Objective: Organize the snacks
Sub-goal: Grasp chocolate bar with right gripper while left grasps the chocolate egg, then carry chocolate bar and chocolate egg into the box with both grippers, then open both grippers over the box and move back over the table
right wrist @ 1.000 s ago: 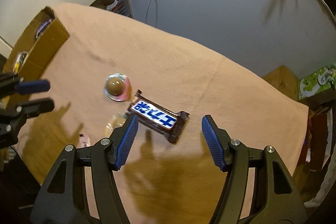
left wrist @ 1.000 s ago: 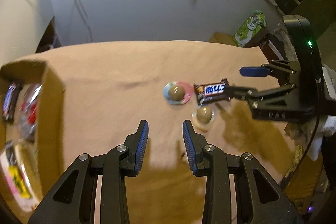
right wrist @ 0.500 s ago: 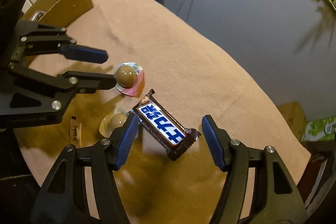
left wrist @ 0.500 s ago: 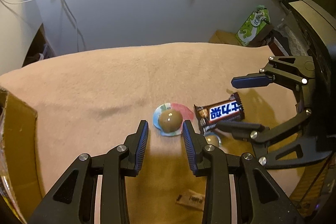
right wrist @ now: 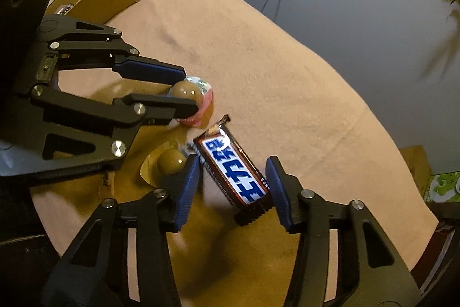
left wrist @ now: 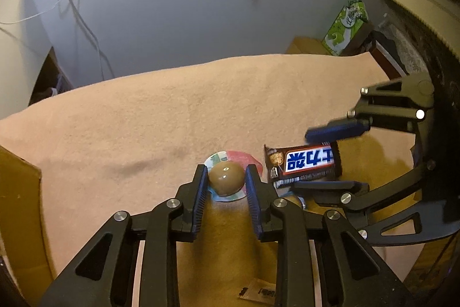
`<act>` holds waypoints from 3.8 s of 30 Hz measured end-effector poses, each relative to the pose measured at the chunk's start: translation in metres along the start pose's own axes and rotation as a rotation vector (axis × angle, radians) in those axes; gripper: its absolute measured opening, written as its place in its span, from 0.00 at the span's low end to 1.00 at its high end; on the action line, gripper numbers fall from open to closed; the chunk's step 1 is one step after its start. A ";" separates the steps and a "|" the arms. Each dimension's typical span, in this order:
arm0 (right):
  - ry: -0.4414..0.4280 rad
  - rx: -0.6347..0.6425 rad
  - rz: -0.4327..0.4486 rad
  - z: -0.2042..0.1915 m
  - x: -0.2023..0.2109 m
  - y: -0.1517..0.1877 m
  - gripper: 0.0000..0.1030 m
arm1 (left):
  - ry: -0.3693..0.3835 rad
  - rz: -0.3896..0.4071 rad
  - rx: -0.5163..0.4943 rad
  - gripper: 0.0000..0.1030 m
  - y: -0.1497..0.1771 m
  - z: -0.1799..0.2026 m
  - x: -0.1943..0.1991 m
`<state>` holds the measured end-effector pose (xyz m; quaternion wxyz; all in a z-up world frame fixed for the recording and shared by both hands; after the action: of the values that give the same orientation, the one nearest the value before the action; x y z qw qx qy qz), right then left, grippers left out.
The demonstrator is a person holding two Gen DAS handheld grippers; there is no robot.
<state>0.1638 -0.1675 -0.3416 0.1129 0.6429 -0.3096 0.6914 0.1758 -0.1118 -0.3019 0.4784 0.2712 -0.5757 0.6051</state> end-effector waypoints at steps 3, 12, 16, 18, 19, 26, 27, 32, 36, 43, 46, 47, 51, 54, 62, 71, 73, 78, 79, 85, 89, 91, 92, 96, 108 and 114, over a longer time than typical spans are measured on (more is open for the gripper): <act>0.002 0.005 -0.013 0.000 -0.003 0.005 0.38 | -0.021 0.013 -0.040 0.24 0.001 0.003 0.000; 0.006 -0.051 0.014 0.001 0.004 0.008 0.29 | -0.012 0.020 -0.020 0.23 0.001 0.002 0.007; 0.011 -0.074 0.030 0.001 0.013 0.008 0.29 | -0.006 0.029 -0.018 0.23 0.001 -0.001 0.017; 0.016 -0.082 0.033 -0.001 0.019 0.008 0.29 | -0.004 0.034 -0.018 0.23 0.000 -0.002 0.023; 0.018 -0.085 0.034 -0.001 0.022 0.007 0.29 | -0.003 0.039 -0.017 0.23 0.000 -0.004 0.027; 0.027 -0.113 0.048 -0.008 0.039 -0.005 0.29 | -0.002 0.065 0.010 0.23 0.002 -0.020 0.056; 0.028 -0.112 0.052 -0.011 0.043 -0.008 0.29 | -0.004 0.068 0.014 0.23 0.003 -0.023 0.060; 0.028 -0.120 0.075 -0.028 0.059 -0.027 0.29 | -0.020 0.086 0.044 0.23 0.012 -0.046 0.083; 0.021 -0.101 0.093 -0.048 0.067 -0.046 0.29 | -0.038 0.105 0.079 0.23 0.019 -0.069 0.103; -0.006 -0.038 0.123 -0.094 0.073 -0.090 0.29 | -0.097 0.136 0.163 0.23 0.035 -0.119 0.133; -0.018 -0.014 0.132 -0.113 0.073 -0.108 0.29 | -0.123 0.142 0.195 0.23 0.044 -0.135 0.141; -0.023 -0.002 0.135 -0.120 0.073 -0.115 0.29 | -0.132 0.143 0.206 0.23 0.048 -0.141 0.144; -0.038 0.035 0.139 -0.141 0.064 -0.140 0.29 | -0.163 0.147 0.243 0.23 0.058 -0.162 0.153; -0.053 0.061 0.139 -0.156 0.058 -0.153 0.29 | -0.184 0.151 0.274 0.23 0.066 -0.179 0.161; -0.076 0.114 0.126 -0.187 0.038 -0.183 0.29 | -0.220 0.156 0.336 0.23 0.080 -0.210 0.171; -0.092 0.143 0.121 -0.203 0.027 -0.199 0.30 | -0.235 0.149 0.381 0.24 0.088 -0.230 0.173; -0.093 0.142 0.128 -0.203 0.029 -0.201 0.30 | -0.239 0.146 0.386 0.25 0.089 -0.233 0.173; -0.097 0.148 0.131 -0.206 0.029 -0.204 0.30 | -0.247 0.136 0.398 0.25 0.092 -0.236 0.172; -0.090 0.150 0.132 -0.206 0.028 -0.205 0.32 | -0.247 0.135 0.399 0.26 0.093 -0.237 0.172; -0.072 0.139 0.149 -0.203 0.031 -0.204 0.56 | -0.253 0.133 0.405 0.35 0.095 -0.239 0.172; -0.054 0.126 0.155 -0.195 0.033 -0.202 0.63 | -0.251 0.134 0.401 0.35 0.094 -0.237 0.172; -0.050 0.116 0.155 -0.191 0.034 -0.199 0.64 | -0.248 0.134 0.399 0.35 0.092 -0.236 0.172; -0.048 0.113 0.154 -0.189 0.034 -0.198 0.64 | -0.247 0.134 0.397 0.35 0.091 -0.235 0.172; -0.034 0.094 0.153 -0.179 0.035 -0.191 0.64 | -0.241 0.139 0.379 0.35 0.086 -0.227 0.172; 0.025 -0.015 0.189 -0.129 0.051 -0.158 0.64 | -0.210 0.150 0.309 0.35 0.067 -0.191 0.167; 0.037 -0.084 0.169 -0.101 0.055 -0.132 0.65 | -0.176 0.139 0.274 0.35 0.060 -0.167 0.158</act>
<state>0.1460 -0.0191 -0.2501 0.0869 0.5964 -0.3895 0.6965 0.0970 0.0968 -0.2213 0.3419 0.3453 -0.5447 0.6835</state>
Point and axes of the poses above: each gripper's, at about its wrist camera, not at the fingertips, and x roughly against the way its jaws point, z to its right, y to its underside, the point moved 10 cm from there along -x, roughly the way its jaws point, and after that the axes turned 2 degrees about x, right-handed, at the moved point
